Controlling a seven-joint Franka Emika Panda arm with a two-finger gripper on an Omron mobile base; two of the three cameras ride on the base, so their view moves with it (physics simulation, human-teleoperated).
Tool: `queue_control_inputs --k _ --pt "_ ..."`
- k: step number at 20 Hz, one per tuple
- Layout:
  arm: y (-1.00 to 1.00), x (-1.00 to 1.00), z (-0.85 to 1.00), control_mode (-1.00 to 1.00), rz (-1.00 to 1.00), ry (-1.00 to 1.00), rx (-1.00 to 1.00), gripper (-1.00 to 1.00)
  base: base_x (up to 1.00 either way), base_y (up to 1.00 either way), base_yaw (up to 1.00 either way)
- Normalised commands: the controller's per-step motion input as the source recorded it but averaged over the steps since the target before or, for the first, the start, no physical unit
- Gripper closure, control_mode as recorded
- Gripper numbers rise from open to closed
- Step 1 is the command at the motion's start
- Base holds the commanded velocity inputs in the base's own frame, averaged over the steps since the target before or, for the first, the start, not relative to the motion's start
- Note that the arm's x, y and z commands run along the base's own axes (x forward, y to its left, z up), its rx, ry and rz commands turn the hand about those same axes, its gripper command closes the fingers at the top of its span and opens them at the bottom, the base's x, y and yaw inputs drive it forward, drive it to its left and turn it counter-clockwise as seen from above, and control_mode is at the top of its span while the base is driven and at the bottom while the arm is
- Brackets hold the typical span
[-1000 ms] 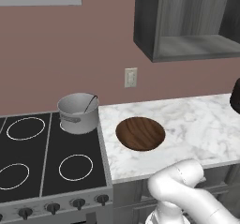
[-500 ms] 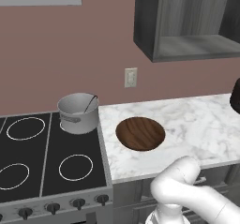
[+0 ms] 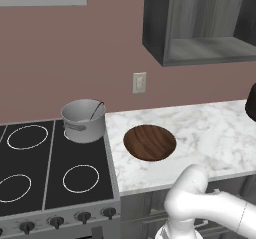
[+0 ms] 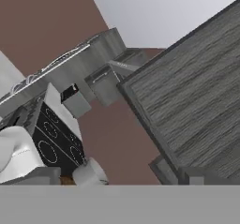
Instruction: Open the cabinet and move the ladle to the pot. Then close the cabinet.
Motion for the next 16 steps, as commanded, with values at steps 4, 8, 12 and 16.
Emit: queue_control_inputs --k 4,8,12,16 --pt "0.0 -0.14 0.59 -1.0 0.04 -0.18 -0.02 -1.0 0.0 0.0 0.0" --pt "0.15 -0.14 0.5 -1.0 0.01 -0.17 -0.04 -1.0 0.0 0.0 0.0" --pt "0.5 0.01 0.34 -1.0 0.0 -0.09 -0.06 -1.0 0.0 0.0 0.0" --pt "0.67 0.27 0.18 -1.0 0.0 0.0 -0.05 -1.0 0.0 0.0 0.0"
